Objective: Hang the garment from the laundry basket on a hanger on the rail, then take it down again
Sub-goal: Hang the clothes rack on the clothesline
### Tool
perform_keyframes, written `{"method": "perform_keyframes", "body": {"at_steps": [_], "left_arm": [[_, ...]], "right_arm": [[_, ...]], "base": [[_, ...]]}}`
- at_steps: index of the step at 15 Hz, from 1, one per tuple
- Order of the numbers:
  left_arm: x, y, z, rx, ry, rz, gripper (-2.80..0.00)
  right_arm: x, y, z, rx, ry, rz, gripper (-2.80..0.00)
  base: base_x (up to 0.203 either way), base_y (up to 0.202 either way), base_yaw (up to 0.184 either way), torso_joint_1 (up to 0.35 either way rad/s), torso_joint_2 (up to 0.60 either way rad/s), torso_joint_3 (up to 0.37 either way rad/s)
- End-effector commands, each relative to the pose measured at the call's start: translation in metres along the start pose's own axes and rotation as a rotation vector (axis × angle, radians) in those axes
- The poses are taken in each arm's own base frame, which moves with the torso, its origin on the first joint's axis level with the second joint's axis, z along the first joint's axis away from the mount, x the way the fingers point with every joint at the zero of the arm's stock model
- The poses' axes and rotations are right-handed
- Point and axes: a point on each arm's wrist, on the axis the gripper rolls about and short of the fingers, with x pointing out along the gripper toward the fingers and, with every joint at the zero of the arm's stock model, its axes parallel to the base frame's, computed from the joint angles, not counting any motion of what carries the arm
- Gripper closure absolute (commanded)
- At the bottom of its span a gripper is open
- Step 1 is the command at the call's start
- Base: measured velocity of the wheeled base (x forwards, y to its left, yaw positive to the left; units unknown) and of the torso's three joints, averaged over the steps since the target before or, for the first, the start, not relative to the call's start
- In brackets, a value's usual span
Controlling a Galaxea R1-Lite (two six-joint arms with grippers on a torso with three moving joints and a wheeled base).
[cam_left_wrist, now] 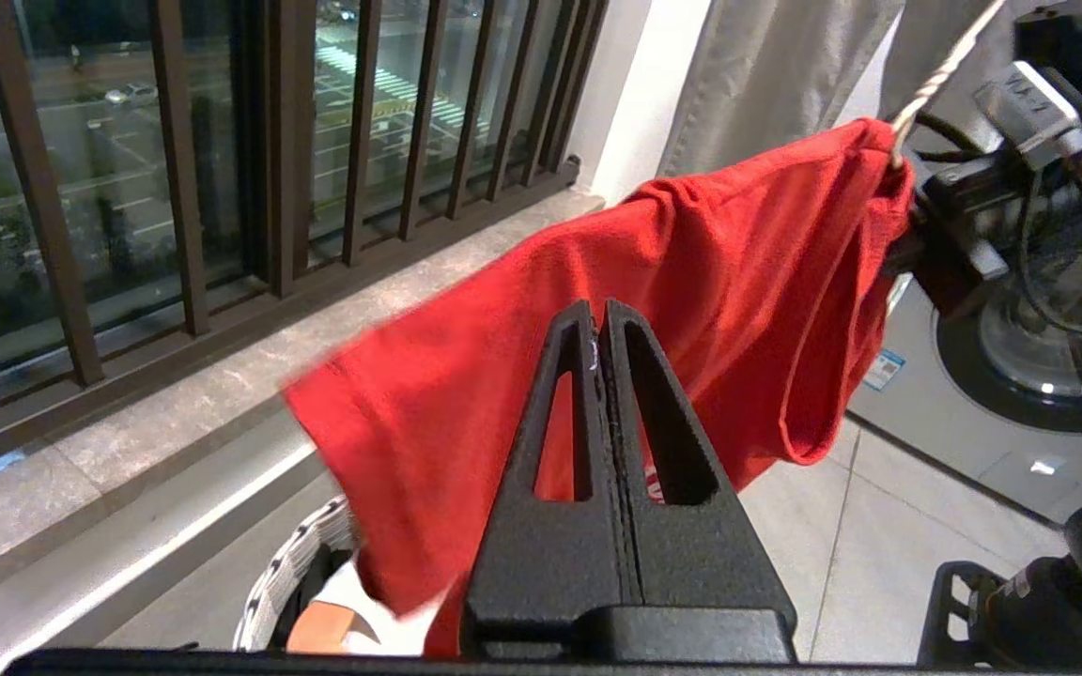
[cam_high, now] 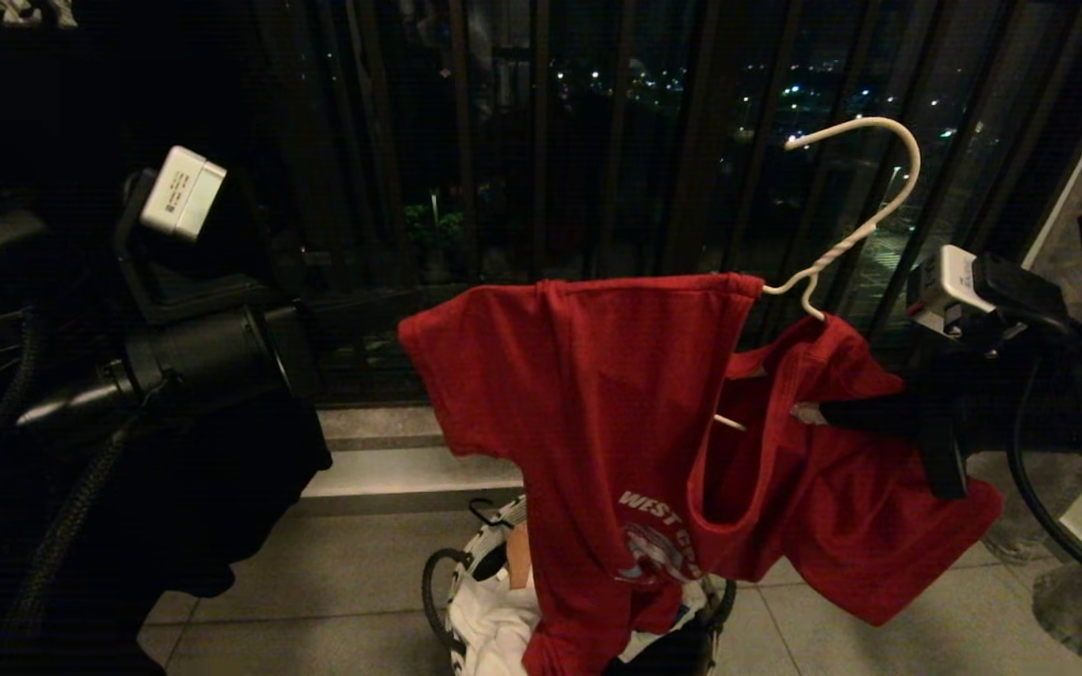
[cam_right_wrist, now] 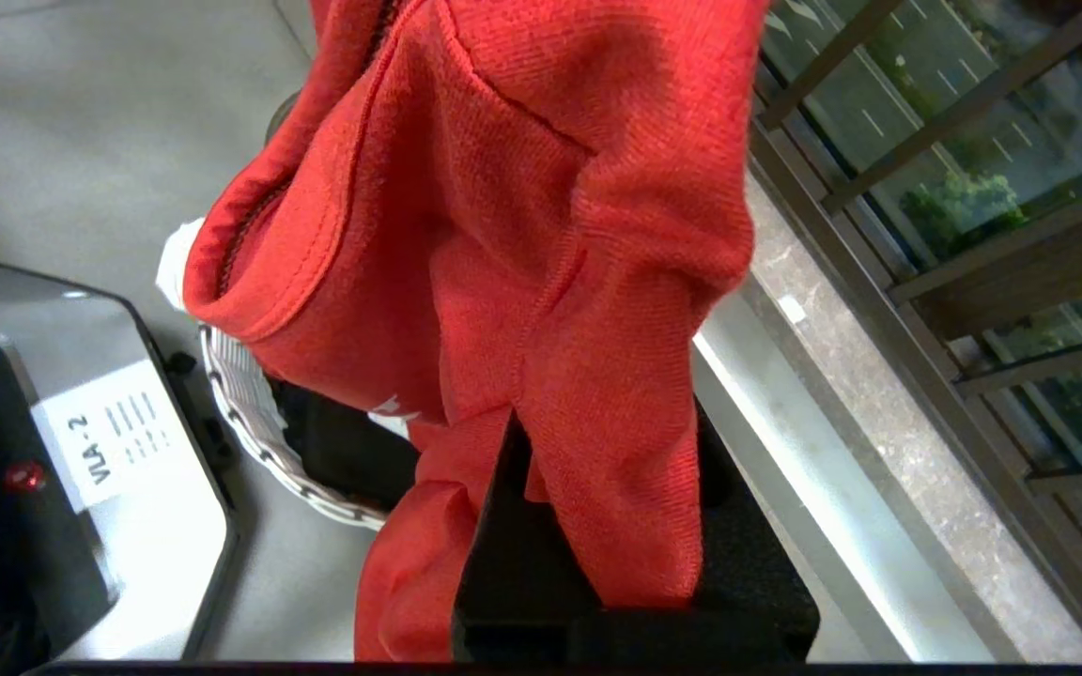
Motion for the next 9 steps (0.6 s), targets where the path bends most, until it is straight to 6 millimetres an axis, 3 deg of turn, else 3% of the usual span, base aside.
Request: {"method": "perform_keyframes", "body": {"at_steps": [1,9], "left_arm": [[-0.0001,-0.0073,0.0032,0.007,-0.012,-0.023,0.00],[-0.0007,-0.0168,0.0039,-0.008,0.008,-0.045,0.00]], "right_arm": [[-0.0001,0.0000,0.0013,-0.005,-0.006,0.003,0.00],[0.0014,0.0019,0.0048,0.003,-0.014,0.013,0.00]], "base": [[0.000,0.000,0.000,0.000,0.00,0.000],[0.000,0.000,0.000,0.000,0.00,0.000]]}}
